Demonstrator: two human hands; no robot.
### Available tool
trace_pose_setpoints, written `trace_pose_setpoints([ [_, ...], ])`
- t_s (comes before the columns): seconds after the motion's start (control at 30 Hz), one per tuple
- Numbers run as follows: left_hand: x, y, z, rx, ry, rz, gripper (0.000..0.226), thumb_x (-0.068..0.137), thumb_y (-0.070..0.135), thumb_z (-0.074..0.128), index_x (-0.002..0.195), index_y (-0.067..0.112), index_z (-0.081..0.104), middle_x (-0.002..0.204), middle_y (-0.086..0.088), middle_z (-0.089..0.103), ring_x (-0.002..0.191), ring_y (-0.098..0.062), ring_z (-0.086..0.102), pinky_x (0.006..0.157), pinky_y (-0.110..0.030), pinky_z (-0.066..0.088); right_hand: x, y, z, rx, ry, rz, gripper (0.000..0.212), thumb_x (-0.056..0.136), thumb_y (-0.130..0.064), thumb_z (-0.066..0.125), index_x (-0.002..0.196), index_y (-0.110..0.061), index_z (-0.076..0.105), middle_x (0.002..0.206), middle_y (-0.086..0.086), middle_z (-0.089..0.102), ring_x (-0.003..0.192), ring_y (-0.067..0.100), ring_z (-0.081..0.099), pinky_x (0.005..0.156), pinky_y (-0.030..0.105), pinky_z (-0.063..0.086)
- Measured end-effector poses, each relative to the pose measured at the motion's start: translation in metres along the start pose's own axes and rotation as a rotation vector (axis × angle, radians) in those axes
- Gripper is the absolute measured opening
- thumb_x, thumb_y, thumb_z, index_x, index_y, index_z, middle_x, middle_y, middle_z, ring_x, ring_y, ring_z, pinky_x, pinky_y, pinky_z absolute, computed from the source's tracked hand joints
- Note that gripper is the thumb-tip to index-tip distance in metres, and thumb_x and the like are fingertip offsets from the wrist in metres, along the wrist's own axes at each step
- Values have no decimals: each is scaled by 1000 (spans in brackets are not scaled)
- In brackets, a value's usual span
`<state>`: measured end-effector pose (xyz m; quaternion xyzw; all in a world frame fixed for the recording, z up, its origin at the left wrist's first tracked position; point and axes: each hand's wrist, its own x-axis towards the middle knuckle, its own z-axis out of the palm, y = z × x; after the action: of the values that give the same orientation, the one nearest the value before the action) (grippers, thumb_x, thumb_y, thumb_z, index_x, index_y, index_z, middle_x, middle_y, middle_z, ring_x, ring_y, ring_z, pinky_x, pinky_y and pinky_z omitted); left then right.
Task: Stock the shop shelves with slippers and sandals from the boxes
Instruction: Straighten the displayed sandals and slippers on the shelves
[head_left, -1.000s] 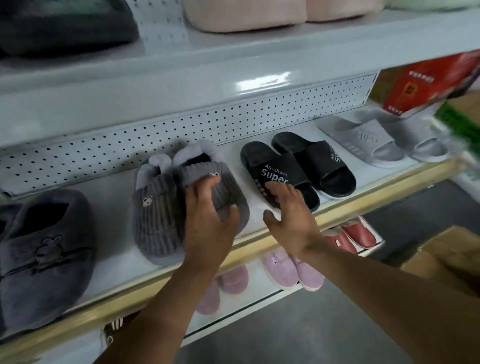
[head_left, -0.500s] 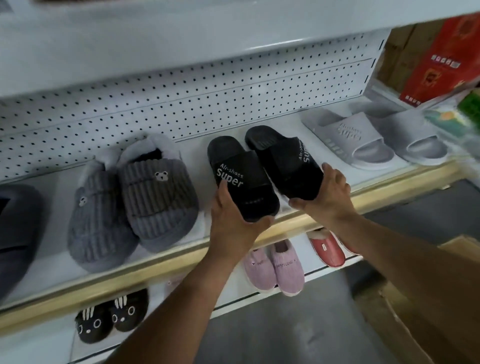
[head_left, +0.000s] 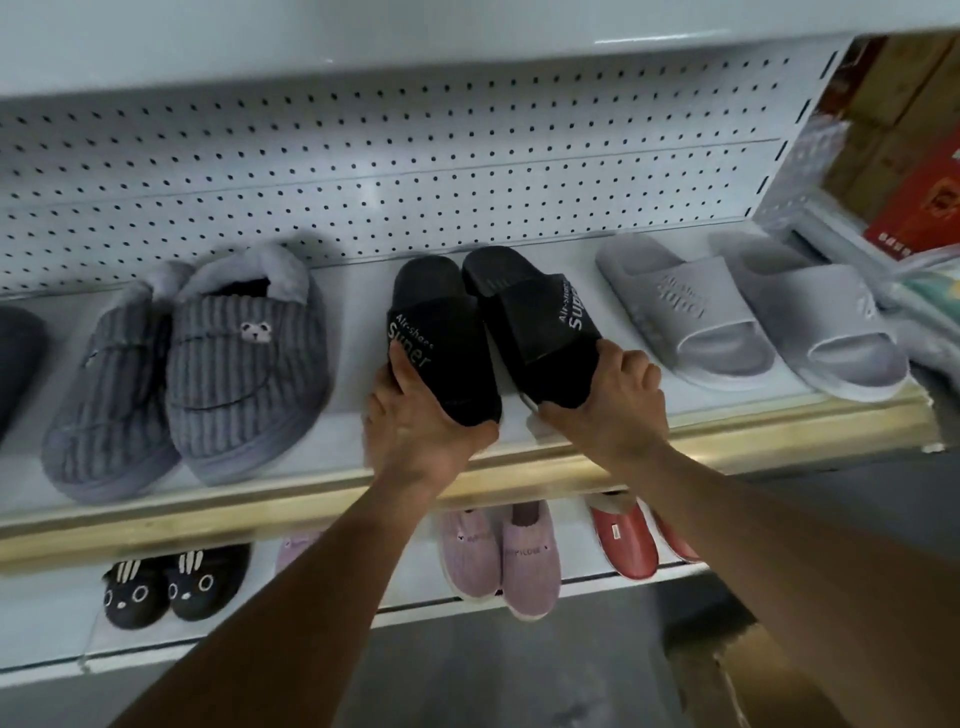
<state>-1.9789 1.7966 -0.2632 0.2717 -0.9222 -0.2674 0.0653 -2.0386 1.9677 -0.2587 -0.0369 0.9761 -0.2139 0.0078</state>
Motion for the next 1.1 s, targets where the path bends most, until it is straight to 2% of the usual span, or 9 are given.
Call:
trace_pose_setpoints([
  [0.13,0,8,6,-18,-9,-7,132,58,52,80,154,18,-4,152,-13,22,136,-36,27,113,-42,28,4,4,-1,-46,-52,-108,77,68,-59,70,125,-16,40,129,8,32,121,29,32,101,38,33],
  [0.27,1,10,7,-24,-7,16,131,59,49,81,154,18,-3,153,-12,21,137,-35,25,112,-42,27,-1,7,3,4,-51,-187,50,75,-49,69,110,-20,47,132,8,28,121,29,29,96,40,41],
  [0.4,3,9,9,-46,-6,27,130,58,49,81,154,21,-1,153,-11,21,138,-34,24,112,-43,29,-6,9,6,16,-30,-218,40,77,-43,67,104,-19,52,131,9,30,119,31,31,93,39,45],
  [0.5,1,9,12,-69,18,47,130,57,51,81,154,20,1,153,-10,22,138,-33,24,113,-42,28,-3,9,2,29,-31,-174,45,75,-51,67,102,-17,53,130,7,31,118,29,33,92,38,45],
  [0.63,1,7,14,-116,41,63,130,57,54,81,154,17,4,154,-11,21,140,-32,24,117,-41,25,3,2,4,-1,2,-94,82,65,-67,69,120,-13,42,128,9,33,118,29,37,99,40,40],
  [0.7,1,5,14,-136,45,81,130,55,57,80,153,16,6,154,-11,23,140,-32,25,117,-42,24,3,-3,9,3,27,-41,91,63,-70,68,125,-11,37,129,10,34,120,30,36,101,40,38],
  [0.83,2,-1,11,-150,33,96,131,50,63,79,152,18,9,150,-7,32,137,-30,33,115,-41,29,2,-10,14,-38,69,34,90,62,-70,66,122,-10,37,122,12,41,115,31,40,97,40,36],
  [1.1,6,-2,7,-148,-6,75,130,54,52,84,152,19,6,152,-9,28,138,-32,30,115,-42,28,-4,-18,12,-62,70,86,86,60,-66,67,119,-9,40,118,10,40,112,30,39,96,39,35],
])
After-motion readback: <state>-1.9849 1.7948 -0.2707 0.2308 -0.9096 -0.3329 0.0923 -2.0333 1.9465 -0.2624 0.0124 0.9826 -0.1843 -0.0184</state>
